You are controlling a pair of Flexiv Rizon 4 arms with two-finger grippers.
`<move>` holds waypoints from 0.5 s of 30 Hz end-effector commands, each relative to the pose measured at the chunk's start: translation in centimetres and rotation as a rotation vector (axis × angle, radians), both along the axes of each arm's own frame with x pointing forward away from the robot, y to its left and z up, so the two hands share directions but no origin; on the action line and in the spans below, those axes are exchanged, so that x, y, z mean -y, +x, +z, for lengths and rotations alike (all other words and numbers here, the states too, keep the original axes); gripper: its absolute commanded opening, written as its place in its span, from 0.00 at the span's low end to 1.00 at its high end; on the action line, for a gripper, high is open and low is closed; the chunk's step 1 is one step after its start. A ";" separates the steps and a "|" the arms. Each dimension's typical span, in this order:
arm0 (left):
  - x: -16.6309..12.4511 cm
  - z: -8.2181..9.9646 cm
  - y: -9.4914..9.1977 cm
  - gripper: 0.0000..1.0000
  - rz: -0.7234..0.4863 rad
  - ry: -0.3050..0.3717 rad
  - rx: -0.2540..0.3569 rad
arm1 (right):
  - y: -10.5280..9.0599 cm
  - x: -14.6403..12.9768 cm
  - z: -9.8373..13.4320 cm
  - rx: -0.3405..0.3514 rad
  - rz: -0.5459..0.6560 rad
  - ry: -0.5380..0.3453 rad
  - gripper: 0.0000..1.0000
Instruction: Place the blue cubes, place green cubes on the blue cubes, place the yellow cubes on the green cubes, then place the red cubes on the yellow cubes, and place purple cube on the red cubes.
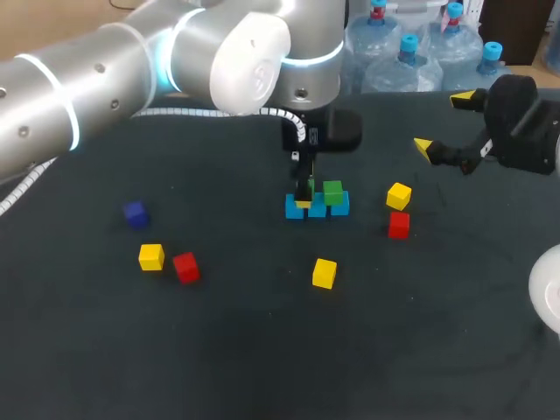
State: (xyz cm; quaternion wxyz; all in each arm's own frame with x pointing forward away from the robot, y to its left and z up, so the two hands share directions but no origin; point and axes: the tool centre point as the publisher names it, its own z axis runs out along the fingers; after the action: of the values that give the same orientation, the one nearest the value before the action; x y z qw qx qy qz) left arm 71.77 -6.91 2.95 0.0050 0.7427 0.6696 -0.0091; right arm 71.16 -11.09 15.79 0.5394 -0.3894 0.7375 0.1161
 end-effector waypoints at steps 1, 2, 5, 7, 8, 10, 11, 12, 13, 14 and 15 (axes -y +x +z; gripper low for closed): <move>0.1 0.0 0.3 1.00 0.010 0.012 0.008 | 0.0 0.1 0.0 -0.001 0.003 0.003 1.00; -0.1 0.0 0.5 1.00 0.022 0.016 0.018 | 0.0 0.1 0.0 -0.001 0.003 0.003 1.00; -0.7 1.0 1.1 1.00 0.058 0.006 0.046 | 0.0 0.1 0.0 -0.001 0.003 0.003 1.00; -1.4 1.9 1.6 1.00 0.093 -0.006 0.083 | 0.0 0.1 0.0 -0.001 0.003 0.003 1.00; -1.8 2.4 1.8 1.00 0.112 -0.016 0.094 | 0.0 0.1 0.0 -0.001 0.003 0.003 1.00; -2.5 3.5 1.9 1.00 0.138 -0.034 0.117 | 0.0 0.1 0.0 -0.001 0.003 0.003 1.00; -2.9 4.1 2.0 1.00 0.154 -0.045 0.128 | 0.0 0.1 0.0 -0.001 0.003 0.003 1.00; -3.3 4.7 1.9 1.00 0.162 -0.057 0.128 | 0.0 0.1 0.0 -0.001 0.003 0.003 1.00; -3.7 5.2 1.8 1.00 0.171 -0.067 0.130 | 0.0 0.1 0.0 -0.001 0.003 0.003 1.00; -4.0 5.7 1.6 1.00 0.175 -0.079 0.128 | 0.0 0.1 0.0 -0.001 0.003 0.003 1.00; -4.3 6.3 1.4 1.00 0.176 -0.091 0.121 | 0.0 0.1 0.0 -0.001 0.003 0.003 1.00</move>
State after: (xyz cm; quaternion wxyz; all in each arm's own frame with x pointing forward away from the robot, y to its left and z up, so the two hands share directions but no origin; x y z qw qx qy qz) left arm 74.93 -4.77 7.78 0.0531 0.6793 0.7318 0.0150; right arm 71.16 -11.09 15.79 0.5394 -0.3894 0.7375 0.1161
